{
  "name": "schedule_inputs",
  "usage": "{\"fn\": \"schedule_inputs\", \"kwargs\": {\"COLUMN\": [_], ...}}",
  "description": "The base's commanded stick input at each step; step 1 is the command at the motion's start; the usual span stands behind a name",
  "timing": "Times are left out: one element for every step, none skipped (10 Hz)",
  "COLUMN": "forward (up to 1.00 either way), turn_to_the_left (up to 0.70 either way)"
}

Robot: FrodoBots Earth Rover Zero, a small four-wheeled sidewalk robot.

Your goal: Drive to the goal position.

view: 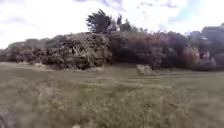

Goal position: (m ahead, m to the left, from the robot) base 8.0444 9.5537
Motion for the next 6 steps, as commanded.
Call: {"fn": "schedule_inputs", "kwargs": {"forward": [1.00,1.00,1.00,1.00,1.00,1.00], "turn_to_the_left": [0.00,0.00,0.00,0.00,0.00,0.15]}}
